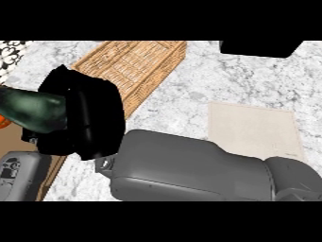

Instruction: Pick the eggplant from the placemat and place it in the basket

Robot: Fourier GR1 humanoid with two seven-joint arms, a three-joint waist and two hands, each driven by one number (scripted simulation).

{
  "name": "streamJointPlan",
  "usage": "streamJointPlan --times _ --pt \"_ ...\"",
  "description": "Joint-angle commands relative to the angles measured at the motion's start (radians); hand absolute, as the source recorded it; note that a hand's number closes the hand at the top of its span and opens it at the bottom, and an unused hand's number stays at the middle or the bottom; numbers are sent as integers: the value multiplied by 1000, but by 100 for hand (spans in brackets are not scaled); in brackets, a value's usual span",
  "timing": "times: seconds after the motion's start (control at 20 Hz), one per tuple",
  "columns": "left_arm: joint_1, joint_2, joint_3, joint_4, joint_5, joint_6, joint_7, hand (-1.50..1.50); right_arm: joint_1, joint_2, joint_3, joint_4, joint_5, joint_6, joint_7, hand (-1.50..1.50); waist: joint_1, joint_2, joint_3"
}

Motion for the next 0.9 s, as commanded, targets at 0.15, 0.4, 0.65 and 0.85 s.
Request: streamJointPlan --times 0.15,0.4,0.65,0.85 --pt "-18 -31 -27 12 -37 31 0 0 -243 5 11 215 -72 -39 140 150 0 8 -1" --pt "-8 -12 -7 -16 -7 0 5 0 -303 5 15 330 -167 21 100 150 21 17 -1" --pt "-30 -22 -16 -16 -25 13 4 0 -276 5 82 417 -219 42 68 150 31 26 -2" --pt "-42 -7 3 5 -4 -16 -2 0 -291 5 23 478 -286 67 4 150 16 27 0"
